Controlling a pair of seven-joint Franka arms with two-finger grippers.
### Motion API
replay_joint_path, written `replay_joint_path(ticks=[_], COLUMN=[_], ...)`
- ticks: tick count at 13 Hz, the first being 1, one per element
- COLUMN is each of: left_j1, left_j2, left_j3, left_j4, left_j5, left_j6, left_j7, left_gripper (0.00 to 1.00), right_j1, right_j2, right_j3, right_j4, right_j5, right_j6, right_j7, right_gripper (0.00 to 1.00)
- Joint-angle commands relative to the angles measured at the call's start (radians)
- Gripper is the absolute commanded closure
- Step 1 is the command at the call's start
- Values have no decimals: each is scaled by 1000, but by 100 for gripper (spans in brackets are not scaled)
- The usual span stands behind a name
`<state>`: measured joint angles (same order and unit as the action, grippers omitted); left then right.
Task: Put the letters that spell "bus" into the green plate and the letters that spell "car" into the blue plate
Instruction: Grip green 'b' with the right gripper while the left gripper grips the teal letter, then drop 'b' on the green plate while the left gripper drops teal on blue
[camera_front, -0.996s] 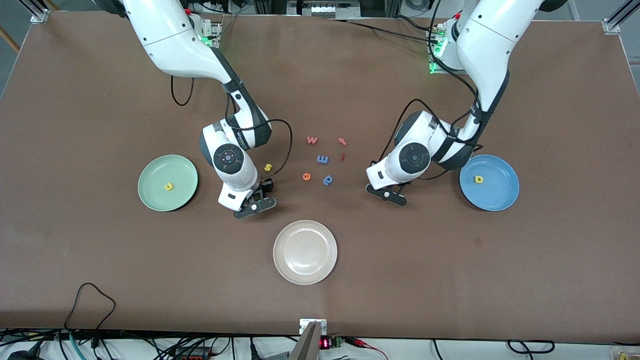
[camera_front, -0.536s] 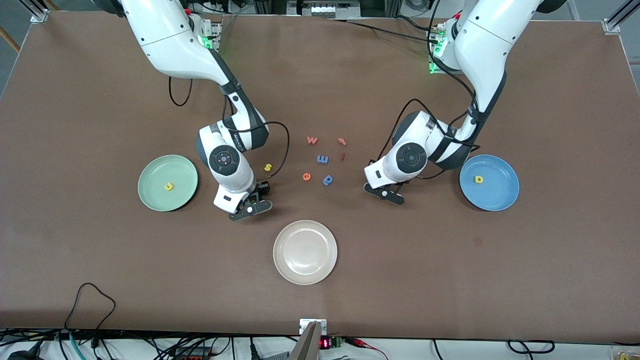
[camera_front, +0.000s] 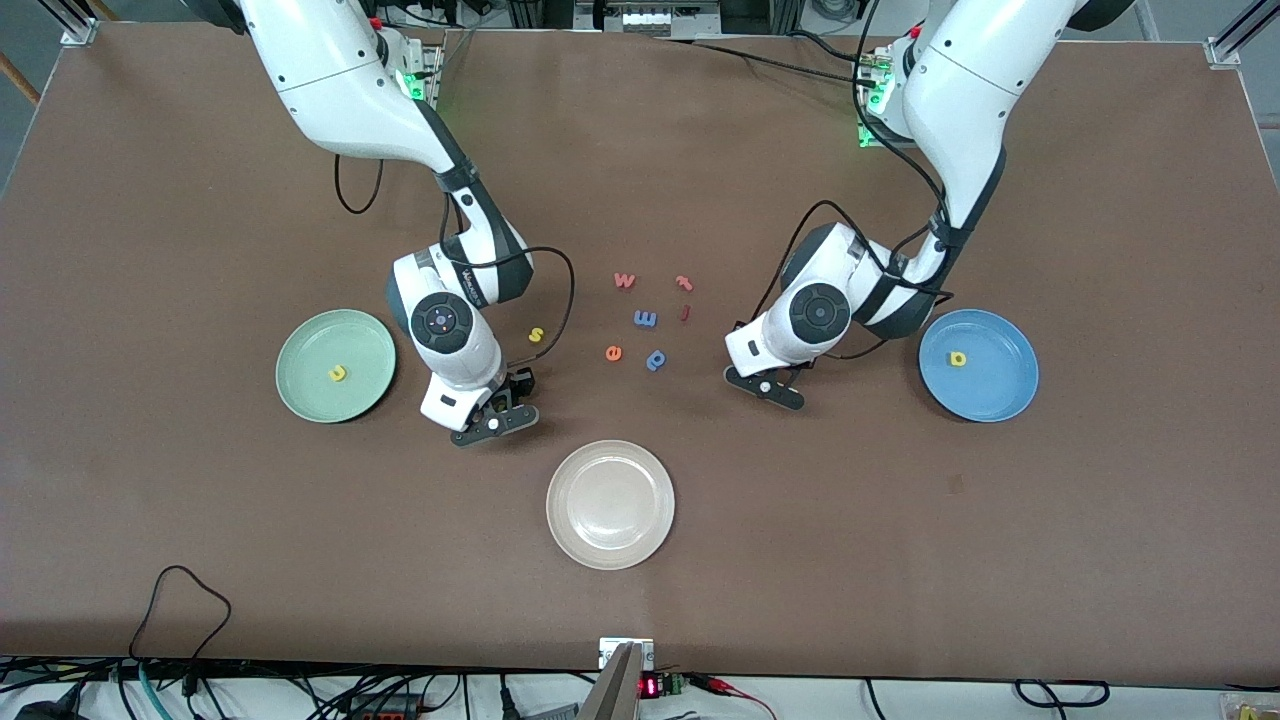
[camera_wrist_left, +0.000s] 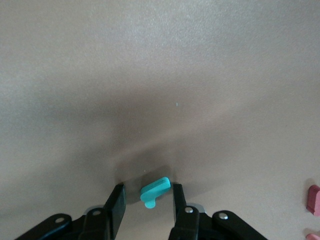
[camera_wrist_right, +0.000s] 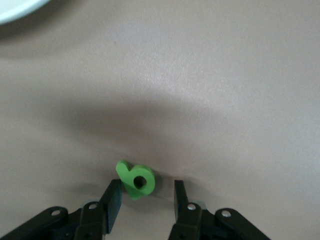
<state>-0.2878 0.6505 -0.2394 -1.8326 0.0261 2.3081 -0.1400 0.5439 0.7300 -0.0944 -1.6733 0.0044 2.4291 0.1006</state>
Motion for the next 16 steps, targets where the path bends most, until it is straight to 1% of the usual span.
replay_joint_path(ticks=[1,3,5,8,10,11,13,14,15,16], left_j1=[-10,-10,-10,-10,1,15,120,195,253,322], left_j2=[-2,-3,-3,-3,-29,-66,-133,-159,-181,-201], left_j3=[3,3,3,3,3,5,5,5,5,5], left_j4=[-27,-28,-30,-31,-27,-24,-24,-24,-27,-31], left_j5=[20,20,20,21,21,20,21,21,21,21], left_j6=[39,36,31,27,-14,-50,-139,-180,-212,-248], left_j7=[-6,-6,8,13,13,13,28,96,150,174], left_gripper=[55,66,82,98,100,100,100,100,100,100], right_j1=[10,10,10,11,13,14,14,13,14,14], right_j2=[20,22,25,31,32,31,31,31,31,31], right_j3=[-7,-7,-7,-7,-7,-7,-7,-7,-7,-7], right_j4=[21,21,21,21,21,21,21,21,21,21], right_j5=[6,6,6,6,6,6,6,6,6,6], right_j6=[24,50,62,65,65,65,65,65,65,65], right_j7=[-15,-15,-15,-15,-15,-13,-13,-13,-13,-13], right_gripper=[49,49,49,49,51,56,71,76,79,85])
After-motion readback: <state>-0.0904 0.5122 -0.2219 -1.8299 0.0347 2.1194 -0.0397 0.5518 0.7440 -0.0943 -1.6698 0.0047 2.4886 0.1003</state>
